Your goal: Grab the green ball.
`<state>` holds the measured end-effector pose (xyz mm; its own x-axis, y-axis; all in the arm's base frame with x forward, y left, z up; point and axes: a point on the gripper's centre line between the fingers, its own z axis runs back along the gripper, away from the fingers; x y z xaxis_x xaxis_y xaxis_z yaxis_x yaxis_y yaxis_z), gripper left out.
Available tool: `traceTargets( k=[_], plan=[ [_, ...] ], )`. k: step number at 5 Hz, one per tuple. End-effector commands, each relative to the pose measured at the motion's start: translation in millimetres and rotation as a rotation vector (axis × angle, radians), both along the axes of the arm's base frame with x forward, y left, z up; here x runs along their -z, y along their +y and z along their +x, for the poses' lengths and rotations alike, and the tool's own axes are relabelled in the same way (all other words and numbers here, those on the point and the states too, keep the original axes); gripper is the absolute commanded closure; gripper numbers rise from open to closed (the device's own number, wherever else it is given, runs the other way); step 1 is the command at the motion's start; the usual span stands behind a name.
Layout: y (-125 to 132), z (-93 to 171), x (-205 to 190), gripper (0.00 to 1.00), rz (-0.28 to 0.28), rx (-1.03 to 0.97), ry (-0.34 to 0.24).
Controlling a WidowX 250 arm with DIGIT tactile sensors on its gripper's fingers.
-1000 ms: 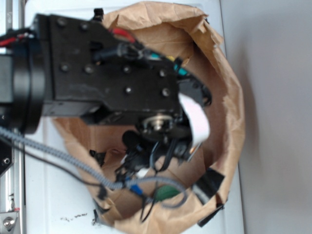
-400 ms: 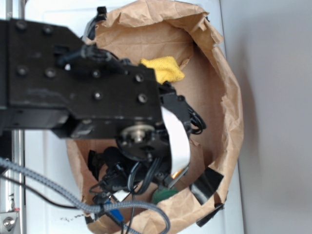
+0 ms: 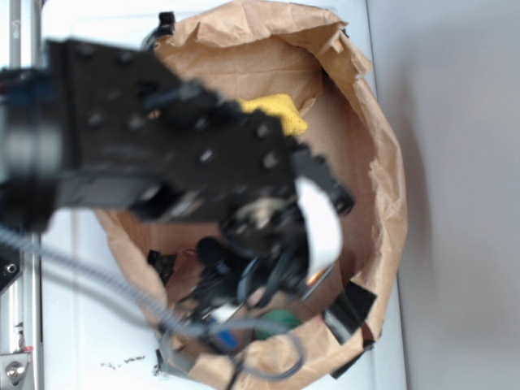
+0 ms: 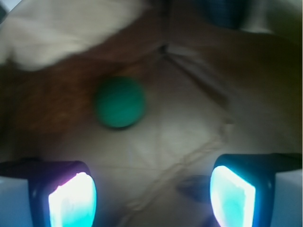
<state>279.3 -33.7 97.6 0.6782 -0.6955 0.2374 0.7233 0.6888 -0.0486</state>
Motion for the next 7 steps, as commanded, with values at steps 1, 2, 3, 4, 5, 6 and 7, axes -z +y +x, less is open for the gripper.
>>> traceTargets(
  k=[1,2,3,4,5,6,7],
  plan=[
    [0.9,13.1,10.4,0.0,0.074,-0.002,-0.025],
    [-16.8,11.9,30.2,0.0,0.109,0.074,-0.005],
    [-35.9,6.9,39.1,0.0,0.022,0.187,0.065],
    [-51.7,0.7,35.2,0.0,-0.001,0.228,0.072],
    [-56.3,-3.0,31.6,0.0,-0.045,0.27,0.068],
    [-53.7,1.6,32.1,0.0,-0.104,0.292,0.016],
    [-57.7,6.4,37.7,0.0,-0.182,0.311,-0.004]
  ],
)
